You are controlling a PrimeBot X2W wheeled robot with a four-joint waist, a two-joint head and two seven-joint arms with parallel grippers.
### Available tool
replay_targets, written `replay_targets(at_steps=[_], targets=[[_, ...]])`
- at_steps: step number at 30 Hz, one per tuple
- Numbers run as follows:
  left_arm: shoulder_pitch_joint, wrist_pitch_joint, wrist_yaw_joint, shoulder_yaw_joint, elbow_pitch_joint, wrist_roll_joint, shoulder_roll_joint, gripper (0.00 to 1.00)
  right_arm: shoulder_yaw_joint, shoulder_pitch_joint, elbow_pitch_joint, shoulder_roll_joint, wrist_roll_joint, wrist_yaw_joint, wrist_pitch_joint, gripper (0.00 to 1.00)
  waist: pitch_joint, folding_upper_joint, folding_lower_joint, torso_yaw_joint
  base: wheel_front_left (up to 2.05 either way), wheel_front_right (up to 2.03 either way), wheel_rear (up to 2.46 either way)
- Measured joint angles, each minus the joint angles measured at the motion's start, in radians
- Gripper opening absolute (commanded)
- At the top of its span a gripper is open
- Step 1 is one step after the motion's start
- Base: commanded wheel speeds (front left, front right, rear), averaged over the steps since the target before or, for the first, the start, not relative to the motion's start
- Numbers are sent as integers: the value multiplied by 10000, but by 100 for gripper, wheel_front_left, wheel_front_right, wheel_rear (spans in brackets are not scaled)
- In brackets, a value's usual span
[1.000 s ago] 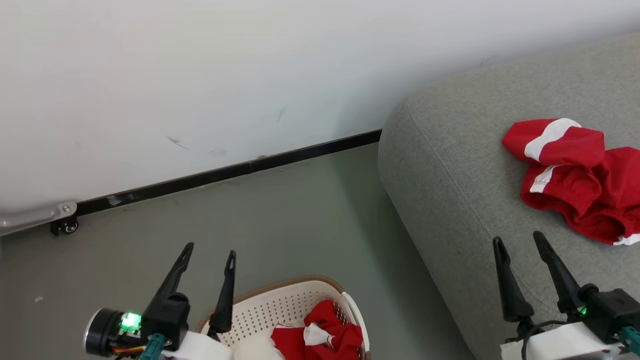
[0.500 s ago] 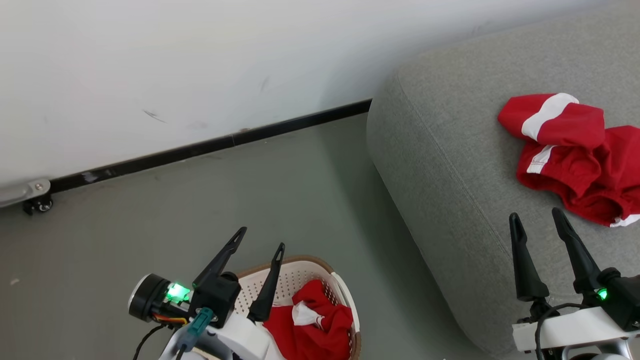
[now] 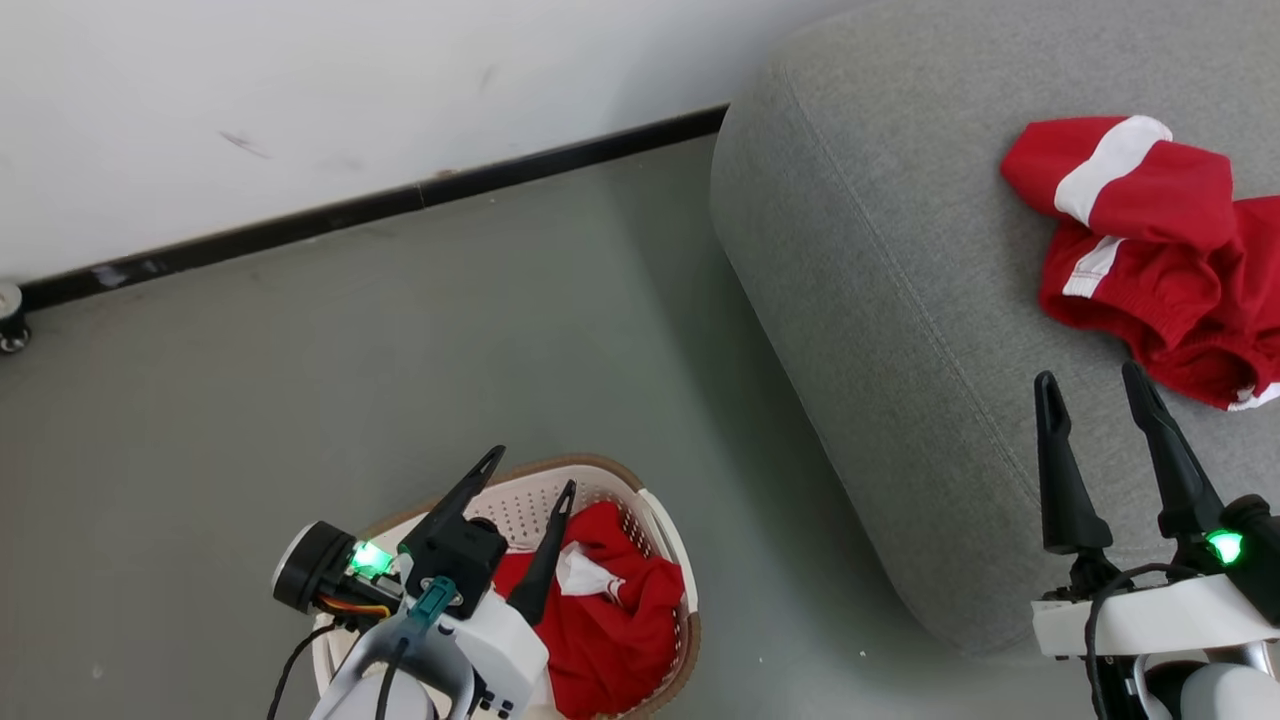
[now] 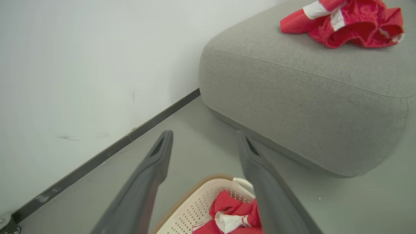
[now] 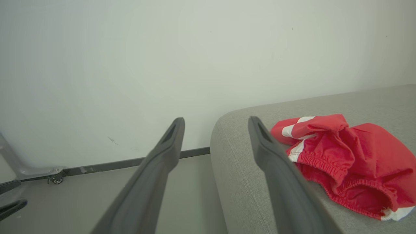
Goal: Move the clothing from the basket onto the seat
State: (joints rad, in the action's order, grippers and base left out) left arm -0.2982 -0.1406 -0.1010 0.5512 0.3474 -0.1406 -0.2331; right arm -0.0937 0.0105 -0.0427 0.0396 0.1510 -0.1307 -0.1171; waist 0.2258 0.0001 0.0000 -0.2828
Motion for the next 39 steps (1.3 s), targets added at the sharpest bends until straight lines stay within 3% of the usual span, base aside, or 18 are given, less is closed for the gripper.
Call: replay_targets(at_steps=[26, 39], targets=[[-1168, 395, 401, 487, 2449, 393, 280, 100, -167, 1137, -4, -8, 477, 0, -594, 100, 2376, 0, 0, -454, 0, 0, 0], [-1612, 345, 709, 648, 3024, 393, 504, 100, -173, 1727, 259, -13, 792, 0, -871, 100, 3435, 0, 0, -720, 0, 0, 0]])
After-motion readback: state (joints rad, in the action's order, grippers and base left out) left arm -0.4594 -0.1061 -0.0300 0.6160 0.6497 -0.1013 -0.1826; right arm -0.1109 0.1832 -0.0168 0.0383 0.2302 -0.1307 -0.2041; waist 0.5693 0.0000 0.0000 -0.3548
